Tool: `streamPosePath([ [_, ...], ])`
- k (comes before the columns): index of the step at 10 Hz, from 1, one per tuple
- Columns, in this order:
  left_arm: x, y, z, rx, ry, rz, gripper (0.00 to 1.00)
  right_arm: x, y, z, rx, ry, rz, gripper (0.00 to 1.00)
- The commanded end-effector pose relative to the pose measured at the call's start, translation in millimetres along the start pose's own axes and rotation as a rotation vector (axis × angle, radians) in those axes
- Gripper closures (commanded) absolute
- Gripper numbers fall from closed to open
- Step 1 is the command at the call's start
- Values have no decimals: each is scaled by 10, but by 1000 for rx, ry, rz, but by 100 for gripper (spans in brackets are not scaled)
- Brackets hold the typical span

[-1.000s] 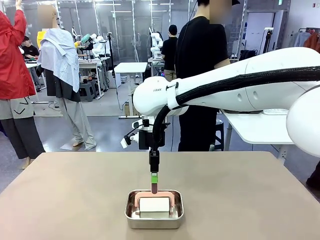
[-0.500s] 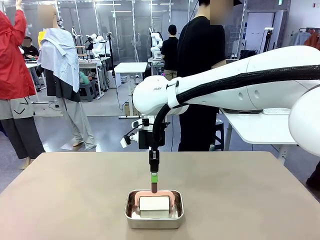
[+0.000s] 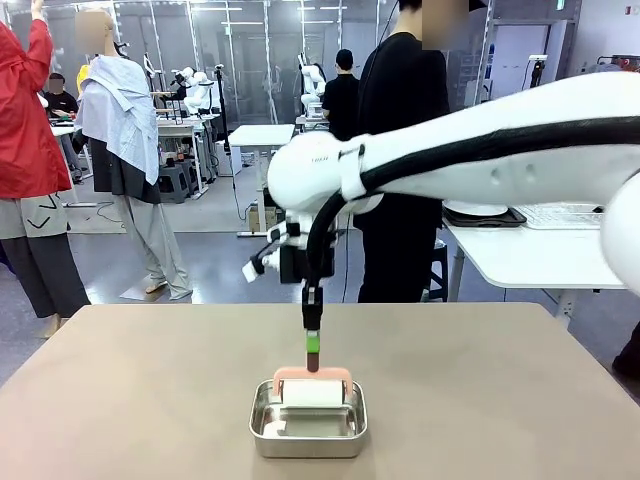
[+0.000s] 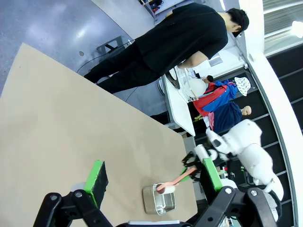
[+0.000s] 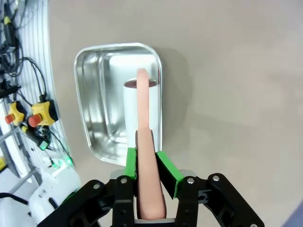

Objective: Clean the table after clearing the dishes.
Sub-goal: When the right (or left) Handle tray is removed, use the right hand (or left hand) to clean the right (or left) side of the table with the Lint Roller.

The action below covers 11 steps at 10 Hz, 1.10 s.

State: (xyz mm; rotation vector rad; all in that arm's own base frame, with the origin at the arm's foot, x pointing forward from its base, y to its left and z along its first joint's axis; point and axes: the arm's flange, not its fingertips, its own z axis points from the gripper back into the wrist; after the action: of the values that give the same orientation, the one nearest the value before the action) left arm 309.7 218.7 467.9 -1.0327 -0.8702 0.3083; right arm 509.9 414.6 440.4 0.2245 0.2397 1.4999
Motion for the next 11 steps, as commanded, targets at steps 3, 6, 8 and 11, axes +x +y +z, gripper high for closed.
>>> streamPosePath([
  [3,6,-12,37,4,14,13,0,-1051,439,632,-70,-161,-555,100],
  [6,6,-12,37,4,14,13,0,-1862,587,346,-60,-330,-1065,100],
  [8,6,-12,37,4,14,13,0,-2165,612,151,-19,-449,-1140,100],
  [11,6,-12,37,4,14,13,0,-2230,413,276,2,-367,-1098,100],
])
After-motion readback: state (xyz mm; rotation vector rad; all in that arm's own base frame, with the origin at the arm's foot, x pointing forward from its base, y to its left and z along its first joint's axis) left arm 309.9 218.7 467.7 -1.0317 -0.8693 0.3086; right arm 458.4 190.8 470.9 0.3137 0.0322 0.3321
